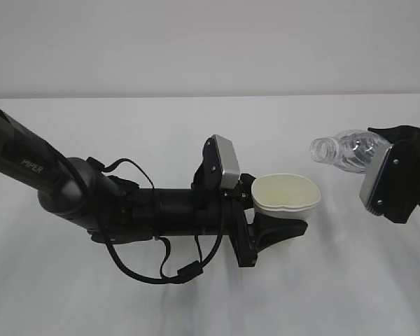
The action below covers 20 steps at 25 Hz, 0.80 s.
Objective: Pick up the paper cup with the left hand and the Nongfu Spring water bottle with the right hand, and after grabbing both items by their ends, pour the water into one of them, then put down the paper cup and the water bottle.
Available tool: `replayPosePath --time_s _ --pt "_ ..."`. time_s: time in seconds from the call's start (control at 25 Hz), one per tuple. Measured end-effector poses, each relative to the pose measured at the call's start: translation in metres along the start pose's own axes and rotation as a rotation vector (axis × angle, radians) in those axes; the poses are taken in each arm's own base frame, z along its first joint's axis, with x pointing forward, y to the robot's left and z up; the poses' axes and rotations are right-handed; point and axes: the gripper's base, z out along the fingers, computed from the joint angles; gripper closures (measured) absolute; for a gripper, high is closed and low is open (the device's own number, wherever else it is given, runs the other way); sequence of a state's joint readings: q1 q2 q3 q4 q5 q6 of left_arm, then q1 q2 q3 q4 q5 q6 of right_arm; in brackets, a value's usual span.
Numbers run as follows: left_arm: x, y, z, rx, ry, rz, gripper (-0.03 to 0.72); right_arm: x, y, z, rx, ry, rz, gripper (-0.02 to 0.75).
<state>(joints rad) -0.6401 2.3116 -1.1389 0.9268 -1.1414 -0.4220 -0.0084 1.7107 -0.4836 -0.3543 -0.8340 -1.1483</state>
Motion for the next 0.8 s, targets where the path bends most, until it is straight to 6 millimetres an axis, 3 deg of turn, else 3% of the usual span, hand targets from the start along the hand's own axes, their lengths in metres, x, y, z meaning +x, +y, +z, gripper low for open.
replayPosePath --time_s 0.56,0.8 --pt "-0.009 0.008 0.006 -0.016 -0.026 0.005 0.257 -0.005 0.0 0.001 0.008 -0.017 -0.028 0.36" --pt "0.006 0.008 0.01 0.011 0.002 -0.041 0.257 -0.005 0.0 0.001 0.011 -0.013 -0.025 0.361"
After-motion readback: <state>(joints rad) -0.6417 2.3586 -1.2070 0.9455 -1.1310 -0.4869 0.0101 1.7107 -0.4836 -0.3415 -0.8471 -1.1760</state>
